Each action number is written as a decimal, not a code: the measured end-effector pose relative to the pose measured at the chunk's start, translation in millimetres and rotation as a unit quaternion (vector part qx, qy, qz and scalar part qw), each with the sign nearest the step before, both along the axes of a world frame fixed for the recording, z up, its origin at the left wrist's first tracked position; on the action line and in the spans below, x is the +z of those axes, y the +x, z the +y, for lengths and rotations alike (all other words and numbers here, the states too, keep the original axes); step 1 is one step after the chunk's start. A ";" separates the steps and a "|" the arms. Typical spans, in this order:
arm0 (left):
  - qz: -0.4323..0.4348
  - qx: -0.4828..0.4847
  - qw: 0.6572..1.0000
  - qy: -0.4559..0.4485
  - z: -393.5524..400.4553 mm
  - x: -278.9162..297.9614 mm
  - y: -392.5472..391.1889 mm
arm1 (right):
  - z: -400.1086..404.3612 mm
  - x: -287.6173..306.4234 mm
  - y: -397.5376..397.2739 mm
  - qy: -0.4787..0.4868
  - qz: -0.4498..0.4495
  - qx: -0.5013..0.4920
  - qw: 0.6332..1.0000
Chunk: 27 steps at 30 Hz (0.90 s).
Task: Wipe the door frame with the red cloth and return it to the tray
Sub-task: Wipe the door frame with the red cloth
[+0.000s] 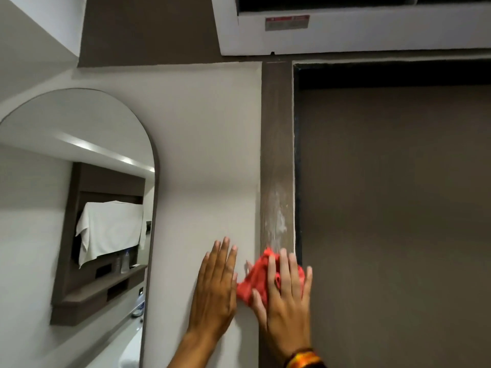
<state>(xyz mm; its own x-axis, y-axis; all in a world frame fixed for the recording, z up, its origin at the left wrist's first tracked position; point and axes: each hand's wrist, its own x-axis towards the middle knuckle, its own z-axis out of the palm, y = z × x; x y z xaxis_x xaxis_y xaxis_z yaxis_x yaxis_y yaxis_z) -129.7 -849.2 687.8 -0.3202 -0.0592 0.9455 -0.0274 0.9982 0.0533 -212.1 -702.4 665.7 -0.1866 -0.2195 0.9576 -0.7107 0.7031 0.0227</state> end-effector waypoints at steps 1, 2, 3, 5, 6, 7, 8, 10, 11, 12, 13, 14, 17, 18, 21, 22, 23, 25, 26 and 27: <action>0.004 -0.004 1.000 0.008 1.3 4.0 -5.6 | 1.1 39.0 1.9 -0.010 0.012 0.005 1.000; 0.008 0.000 1.000 0.018 2.5 6.9 -11.1 | 2.3 81.0 2.5 -0.017 0.025 0.004 1.000; 0.010 0.012 1.000 0.025 4.1 7.6 -15.2 | 3.9 124.7 4.0 -0.021 0.036 0.002 0.999; 0.018 0.047 0.998 0.022 2.9 6.0 -26.8 | 6.0 208.6 4.1 -0.018 0.046 0.001 0.999; 0.023 0.059 0.998 0.019 1.0 3.9 -30.1 | 7.1 242.6 5.5 -0.015 0.039 0.000 0.999; 0.030 0.065 0.997 0.014 -1.9 4.0 -34.5 | 6.4 269.6 4.4 -0.016 0.034 -0.005 0.999; 0.036 0.071 0.997 0.007 -4.2 3.9 -37.3 | 5.9 285.3 3.9 -0.021 0.033 -0.011 0.999; 0.043 0.077 0.996 -0.002 -7.0 3.9 -41.2 | 3.5 282.1 3.7 -0.034 0.037 -0.020 0.999; 0.042 0.080 0.996 -0.004 -6.8 2.6 -41.1 | 2.1 263.9 3.5 -0.042 0.040 -0.023 0.998; 0.041 0.083 0.996 -0.005 -6.0 1.9 -40.3 | 0.7 237.7 4.0 -0.047 0.041 -0.028 0.998; 0.039 0.084 0.996 -0.005 -4.7 1.8 -39.6 | 0.3 203.6 3.7 -0.052 0.041 -0.034 0.997; 0.036 0.085 0.996 -0.006 -4.7 2.7 -39.2 | -0.8 165.2 3.0 -0.052 0.038 -0.037 0.997; 0.036 0.087 0.996 0.002 -3.2 4.7 -37.3 | 1.0 80.1 6.4 -0.035 0.031 -0.043 0.998; 0.034 0.087 0.996 0.003 -2.0 4.6 -36.7 | 1.1 76.8 5.6 -0.030 0.022 -0.042 0.998; 0.033 0.080 0.996 -0.011 -0.8 4.7 -36.1 | -0.5 139.8 9.3 -0.041 0.023 -0.037 0.998; 0.036 0.081 0.996 -0.015 -1.3 4.5 -36.0 | -2.7 174.8 9.1 -0.045 0.030 -0.029 0.998; 0.036 0.083 0.996 -0.016 -1.1 4.0 -35.6 | -3.9 213.3 7.8 -0.053 0.029 -0.017 0.998; 0.035 0.087 0.995 -0.016 -3.0 3.6 -37.1 | -5.7 293.7 5.5 -0.069 0.031 -0.003 0.997; 0.038 0.088 0.995 -0.015 -3.7 3.3 -38.2 | -5.3 328.9 5.4 -0.077 0.031 -0.002 0.997; 0.045 0.092 0.995 -0.015 -5.4 3.2 -39.8 | -6.8 358.9 6.0 -0.082 0.029 -0.004 0.996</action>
<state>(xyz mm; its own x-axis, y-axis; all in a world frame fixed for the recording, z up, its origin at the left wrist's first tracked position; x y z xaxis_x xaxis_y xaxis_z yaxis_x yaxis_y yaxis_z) -169.5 -854.6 691.0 -0.2206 -0.0795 0.9721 -0.2064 0.9779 0.0332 -206.1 -709.2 1024.6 -0.1308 -0.0587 0.9897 -0.7057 0.7066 -0.0514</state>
